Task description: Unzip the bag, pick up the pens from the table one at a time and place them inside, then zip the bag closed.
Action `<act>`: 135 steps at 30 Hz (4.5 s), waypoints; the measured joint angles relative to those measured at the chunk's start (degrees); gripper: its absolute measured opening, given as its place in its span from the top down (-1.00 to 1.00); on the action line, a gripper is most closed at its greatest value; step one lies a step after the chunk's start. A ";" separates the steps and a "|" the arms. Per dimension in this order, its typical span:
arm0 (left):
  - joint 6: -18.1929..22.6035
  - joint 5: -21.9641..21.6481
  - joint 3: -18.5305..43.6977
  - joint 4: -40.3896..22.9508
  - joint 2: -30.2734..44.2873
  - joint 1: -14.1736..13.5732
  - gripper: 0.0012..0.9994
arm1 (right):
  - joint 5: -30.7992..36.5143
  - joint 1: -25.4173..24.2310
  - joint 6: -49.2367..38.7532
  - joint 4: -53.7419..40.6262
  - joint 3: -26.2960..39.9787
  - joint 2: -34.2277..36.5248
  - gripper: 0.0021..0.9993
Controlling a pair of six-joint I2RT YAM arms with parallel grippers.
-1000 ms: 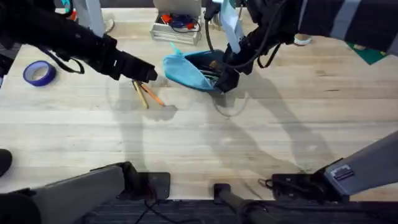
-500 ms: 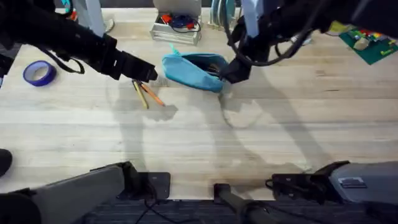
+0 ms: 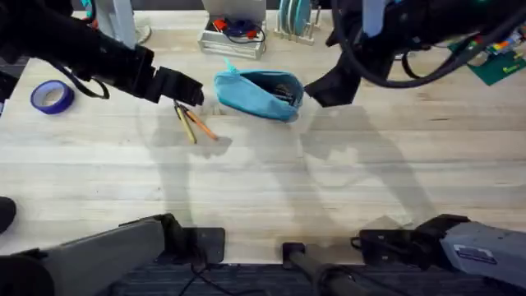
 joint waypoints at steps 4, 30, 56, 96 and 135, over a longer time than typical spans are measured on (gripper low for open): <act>-6.26 -4.41 0.00 -0.01 0.00 0.00 -0.99 | 3.79 0.00 5.79 -0.65 0.00 -2.07 -0.99; -32.53 -15.51 0.00 0.04 0.00 0.00 -0.99 | 15.22 0.00 22.64 -9.52 0.00 -6.95 -1.00; -59.78 -21.98 -11.23 9.55 0.00 -5.00 -0.99 | 15.22 0.00 22.66 -9.74 0.00 -6.90 -1.00; -53.82 -24.53 -20.15 26.54 11.72 -4.83 -1.00 | 15.22 0.00 23.08 -9.74 0.00 -6.90 -0.99; -54.35 -27.93 -18.12 26.00 14.78 -5.37 -0.58 | 15.22 0.00 23.08 -10.85 0.00 -6.90 -1.00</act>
